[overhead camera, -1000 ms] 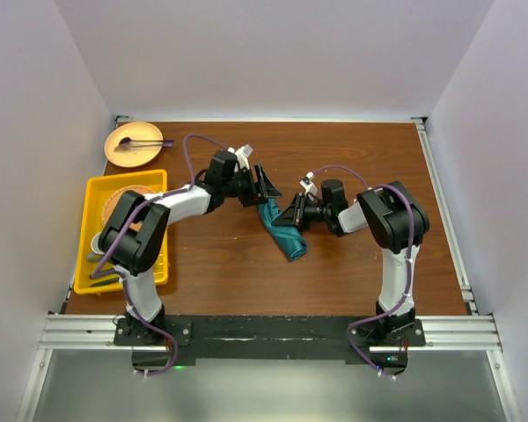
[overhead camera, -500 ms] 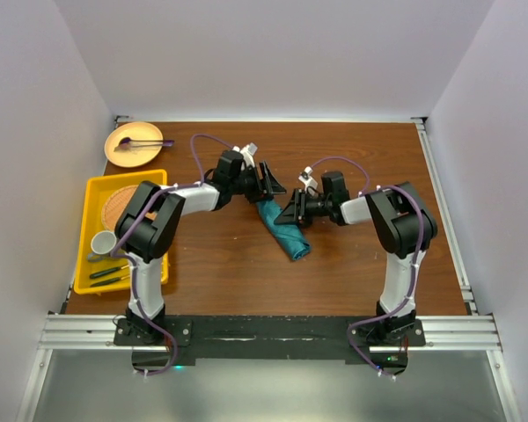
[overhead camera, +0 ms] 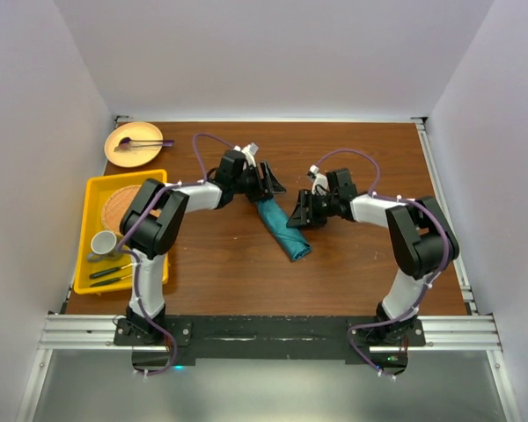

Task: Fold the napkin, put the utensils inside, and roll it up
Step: Roll the napkin with the utensil

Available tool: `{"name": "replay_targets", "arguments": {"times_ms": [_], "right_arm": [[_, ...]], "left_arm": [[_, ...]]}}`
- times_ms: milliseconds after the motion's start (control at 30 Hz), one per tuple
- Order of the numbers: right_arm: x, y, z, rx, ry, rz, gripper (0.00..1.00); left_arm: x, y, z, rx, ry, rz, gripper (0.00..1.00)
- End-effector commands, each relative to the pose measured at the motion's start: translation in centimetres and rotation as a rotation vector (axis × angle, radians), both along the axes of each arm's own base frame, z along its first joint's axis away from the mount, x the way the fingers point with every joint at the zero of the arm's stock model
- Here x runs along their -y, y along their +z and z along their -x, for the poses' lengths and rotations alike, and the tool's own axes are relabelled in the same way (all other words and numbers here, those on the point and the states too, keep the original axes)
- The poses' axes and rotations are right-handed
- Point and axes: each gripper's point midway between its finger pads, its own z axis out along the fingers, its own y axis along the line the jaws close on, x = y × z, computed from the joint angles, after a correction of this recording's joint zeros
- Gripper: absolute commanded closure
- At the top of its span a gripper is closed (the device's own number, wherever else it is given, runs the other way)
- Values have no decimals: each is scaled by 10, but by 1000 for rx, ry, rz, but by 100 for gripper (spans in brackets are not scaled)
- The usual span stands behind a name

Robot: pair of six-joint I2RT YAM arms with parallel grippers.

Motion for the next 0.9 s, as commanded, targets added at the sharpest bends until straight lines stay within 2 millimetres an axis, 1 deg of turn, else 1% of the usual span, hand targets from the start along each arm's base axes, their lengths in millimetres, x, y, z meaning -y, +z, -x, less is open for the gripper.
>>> {"name": "replay_targets", "arguments": {"times_ms": [0, 33, 67, 133, 167, 200, 267, 333, 367, 433, 467, 533, 567, 633, 667, 733, 767, 833, 867], "right_arm": [[27, -4, 20, 28, 7, 162, 46], [26, -4, 24, 33, 12, 171, 45], [29, -2, 25, 51, -4, 196, 45], [31, -11, 35, 50, -6, 239, 45], [38, -13, 32, 69, -39, 280, 46], [41, -19, 38, 68, -43, 307, 47], [49, -23, 35, 96, -76, 367, 50], [52, -29, 36, 105, -89, 391, 52], [53, -28, 34, 104, -97, 398, 55], [54, -26, 32, 101, -111, 412, 57], [52, -22, 28, 106, -118, 407, 56], [49, -13, 28, 121, -107, 407, 55], [47, -7, 25, 140, -99, 401, 53], [47, 1, 26, 146, -86, 404, 49], [45, 9, 21, 165, -79, 402, 48], [47, 18, 21, 172, -67, 412, 47], [45, 26, 17, 188, -69, 406, 46], [43, 34, 18, 187, -63, 400, 45], [38, 41, 16, 192, -57, 377, 45]], "left_arm": [[4, 0, -12, 45, 0, -7, 34], [5, 1, -14, 50, 0, -2, 34], [6, 0, -14, 46, -1, -2, 34], [7, -3, -18, 44, 1, -7, 34], [6, -5, -19, 43, 2, -14, 34], [6, -7, -20, 35, 5, -19, 34], [7, -8, -22, 38, 3, -21, 34], [8, -6, -22, 41, -3, -20, 34], [8, -8, -23, 39, -6, -22, 34], [9, -7, -24, 32, -13, -29, 34], [8, -6, -25, 37, -10, -35, 34], [8, -1, -24, 45, -15, -43, 34], [8, 9, -24, 62, -16, -39, 34], [6, 21, -23, 73, -15, -44, 34], [5, 38, -23, 97, -11, -34, 33], [6, 52, -20, 108, -19, -21, 32], [6, 66, -19, 130, -21, -9, 32], [3, 75, -16, 130, -22, -3, 32], [1, 81, -15, 135, -25, 4, 32]]}}
